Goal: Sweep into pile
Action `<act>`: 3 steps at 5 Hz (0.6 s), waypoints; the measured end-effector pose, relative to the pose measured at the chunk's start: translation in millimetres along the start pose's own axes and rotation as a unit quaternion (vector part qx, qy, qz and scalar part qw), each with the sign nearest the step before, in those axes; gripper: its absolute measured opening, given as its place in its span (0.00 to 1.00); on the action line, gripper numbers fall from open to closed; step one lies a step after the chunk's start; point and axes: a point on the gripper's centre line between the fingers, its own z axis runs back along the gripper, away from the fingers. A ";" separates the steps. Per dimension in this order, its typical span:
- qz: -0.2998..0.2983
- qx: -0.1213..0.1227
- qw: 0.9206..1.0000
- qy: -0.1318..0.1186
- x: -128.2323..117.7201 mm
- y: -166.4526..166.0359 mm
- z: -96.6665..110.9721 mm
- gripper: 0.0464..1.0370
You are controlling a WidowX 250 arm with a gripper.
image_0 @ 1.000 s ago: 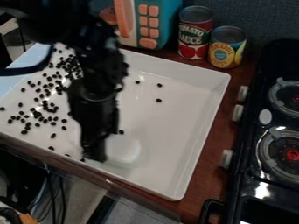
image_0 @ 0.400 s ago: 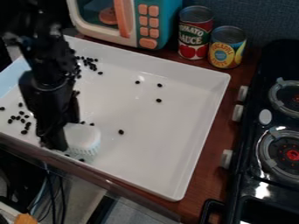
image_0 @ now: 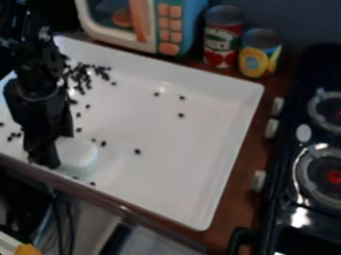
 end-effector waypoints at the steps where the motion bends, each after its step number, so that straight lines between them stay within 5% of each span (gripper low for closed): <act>1: 0.004 0.002 1.000 -0.018 9.9 -9.0 -6.2 0.69; 3: 0.006 0.019 1.000 -0.022 12.8 -38.8 -11.6 0.69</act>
